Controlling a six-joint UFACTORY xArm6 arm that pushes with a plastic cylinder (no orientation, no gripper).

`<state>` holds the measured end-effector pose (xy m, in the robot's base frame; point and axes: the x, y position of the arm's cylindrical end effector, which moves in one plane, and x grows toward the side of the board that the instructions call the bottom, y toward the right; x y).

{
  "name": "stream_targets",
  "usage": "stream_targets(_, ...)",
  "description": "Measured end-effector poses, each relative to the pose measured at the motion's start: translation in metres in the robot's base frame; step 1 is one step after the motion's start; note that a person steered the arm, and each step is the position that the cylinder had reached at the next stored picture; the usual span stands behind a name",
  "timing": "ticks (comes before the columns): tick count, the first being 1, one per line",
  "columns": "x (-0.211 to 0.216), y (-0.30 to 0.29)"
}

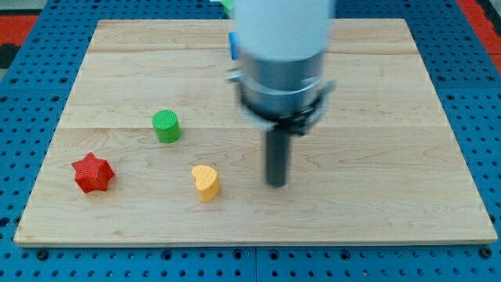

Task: Push the blue triangle into the red circle

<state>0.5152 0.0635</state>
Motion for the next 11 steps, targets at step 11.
stream_targets(11, -0.139, -0.105)
